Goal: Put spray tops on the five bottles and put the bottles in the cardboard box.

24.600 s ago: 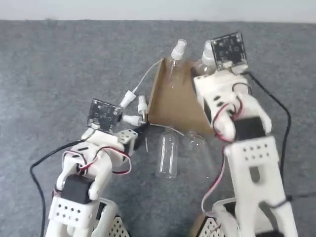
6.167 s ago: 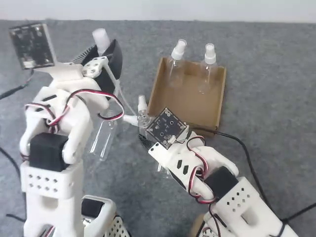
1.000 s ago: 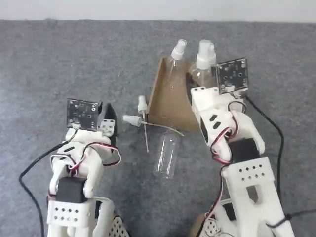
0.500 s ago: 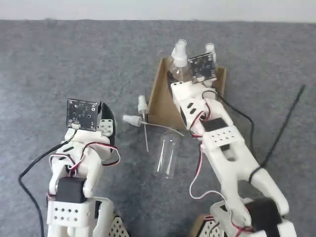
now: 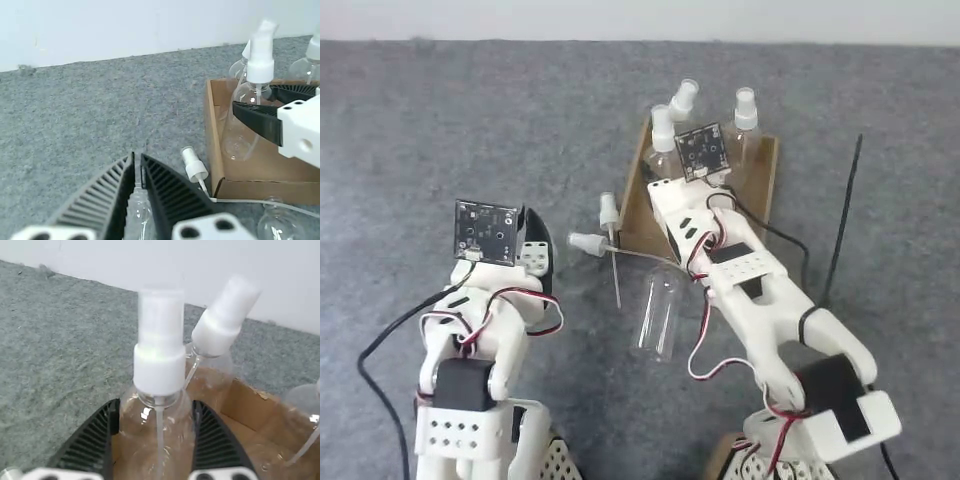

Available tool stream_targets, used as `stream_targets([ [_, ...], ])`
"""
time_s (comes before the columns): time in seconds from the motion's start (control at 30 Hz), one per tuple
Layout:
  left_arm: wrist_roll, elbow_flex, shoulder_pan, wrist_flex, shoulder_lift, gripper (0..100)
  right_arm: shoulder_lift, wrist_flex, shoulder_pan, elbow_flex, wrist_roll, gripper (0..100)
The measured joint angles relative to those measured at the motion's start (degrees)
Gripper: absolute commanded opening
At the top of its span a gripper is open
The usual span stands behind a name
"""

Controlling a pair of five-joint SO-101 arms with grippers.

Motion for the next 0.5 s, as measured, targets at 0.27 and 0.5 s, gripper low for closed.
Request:
stream_targets([
  [0.27, 0.0, 0.0, 0.2, 0.0, 0.0, 1, 0.4, -0.3, -0.1, 0.0, 0.0, 0.7],
  [0.5, 0.0, 0.0, 0.1, 0.0, 0.0, 1, 0.4, -0.3, -0.2, 0.0, 0.0, 6.4],
])
